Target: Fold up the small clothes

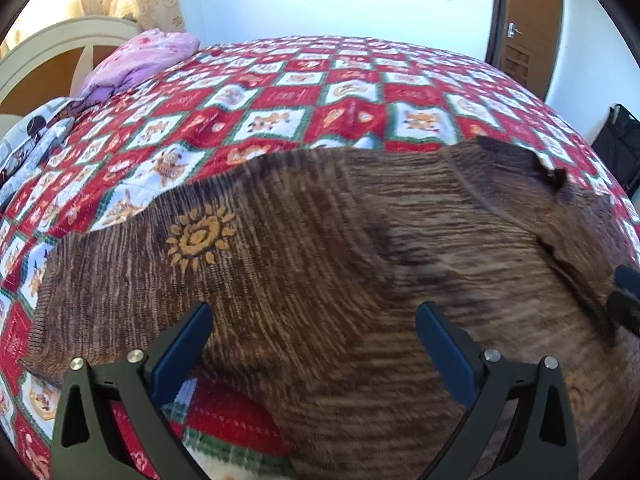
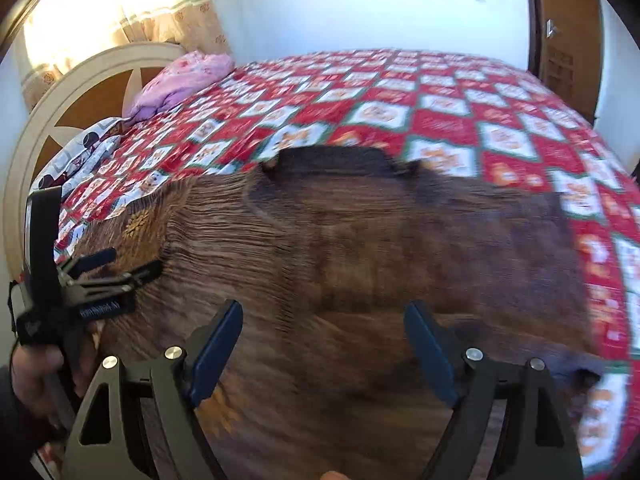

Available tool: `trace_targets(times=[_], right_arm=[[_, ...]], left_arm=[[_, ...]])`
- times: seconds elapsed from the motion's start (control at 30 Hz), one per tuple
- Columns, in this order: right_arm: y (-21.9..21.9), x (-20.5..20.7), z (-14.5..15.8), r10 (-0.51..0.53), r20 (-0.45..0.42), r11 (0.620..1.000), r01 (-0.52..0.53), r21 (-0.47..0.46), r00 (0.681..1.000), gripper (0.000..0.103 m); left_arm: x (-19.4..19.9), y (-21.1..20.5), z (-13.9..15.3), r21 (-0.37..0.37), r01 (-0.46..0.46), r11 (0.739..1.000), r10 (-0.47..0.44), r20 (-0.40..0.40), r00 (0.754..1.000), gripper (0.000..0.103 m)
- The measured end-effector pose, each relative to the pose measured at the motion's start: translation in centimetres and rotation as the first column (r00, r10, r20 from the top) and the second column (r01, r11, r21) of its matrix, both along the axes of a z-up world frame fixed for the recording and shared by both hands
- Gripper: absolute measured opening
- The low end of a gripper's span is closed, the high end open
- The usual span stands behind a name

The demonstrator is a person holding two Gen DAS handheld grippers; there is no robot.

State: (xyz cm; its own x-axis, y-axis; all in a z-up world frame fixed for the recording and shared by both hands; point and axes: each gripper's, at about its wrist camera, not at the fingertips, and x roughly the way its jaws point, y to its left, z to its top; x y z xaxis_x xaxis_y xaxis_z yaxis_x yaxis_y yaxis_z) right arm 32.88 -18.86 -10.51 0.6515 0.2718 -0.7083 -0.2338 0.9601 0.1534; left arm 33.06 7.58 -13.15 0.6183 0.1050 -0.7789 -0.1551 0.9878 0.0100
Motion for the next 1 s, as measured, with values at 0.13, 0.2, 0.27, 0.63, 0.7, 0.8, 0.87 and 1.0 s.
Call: trace_targets(times=[0.13, 0.2, 0.27, 0.63, 0.7, 0.8, 0.87, 1.0], right_arm=[[-5.3, -2.6, 1.0, -0.103, 0.060, 0.995, 0.101, 0.025, 0.993, 0.084], [-7.7, -3.5, 1.0, -0.170, 0.086, 0.985, 0.170, 0.011, 0.982, 0.084], [-9.2, -4.3, 0.6, -0.218, 0.098, 0.976, 0.219, 0.001, 0.971, 0.084], [-11.8, -6.8, -0.7, -0.278, 0.144, 0.960, 0.278, 0.023, 0.950, 0.084], [-12.0, -6.9, -1.1, -0.292, 0.142, 0.956, 0.290, 0.035, 0.946, 0.084], [-12.6, -6.8, -1.7, -0.314, 0.126, 0.949, 0.309, 0.055, 0.941, 0.084], [-12.9, -6.9, -1.7, -0.322, 0.127, 0.946, 0.315, 0.070, 0.938, 0.084], [-13.3, -7.3, -1.7, -0.336, 0.140, 0.941, 0.325, 0.093, 0.932, 0.084]], left_arm=[[-0.6, -2.7, 2.2, -0.045, 0.088, 0.995, -0.086, 0.027, 0.996, 0.103], [-0.7, -5.3, 3.5, -0.057, 0.157, 0.986, -0.154, 0.042, 0.987, 0.103], [-0.6, -7.8, 4.1, -0.062, 0.219, 0.974, -0.217, 0.045, 0.975, 0.103], [2.5, -15.4, 0.5, -0.192, 0.306, 0.933, -0.328, -0.100, 0.939, 0.056], [2.8, -15.5, 0.7, -0.245, 0.312, 0.918, -0.342, -0.089, 0.936, 0.020], [3.0, -15.4, 0.9, -0.270, 0.300, 0.915, -0.329, -0.070, 0.942, 0.010], [2.8, -15.5, 1.4, -0.240, 0.318, 0.917, -0.338, -0.047, 0.940, 0.009], [2.5, -14.2, 3.1, -0.227, 0.331, 0.916, -0.343, -0.015, 0.939, 0.008]])
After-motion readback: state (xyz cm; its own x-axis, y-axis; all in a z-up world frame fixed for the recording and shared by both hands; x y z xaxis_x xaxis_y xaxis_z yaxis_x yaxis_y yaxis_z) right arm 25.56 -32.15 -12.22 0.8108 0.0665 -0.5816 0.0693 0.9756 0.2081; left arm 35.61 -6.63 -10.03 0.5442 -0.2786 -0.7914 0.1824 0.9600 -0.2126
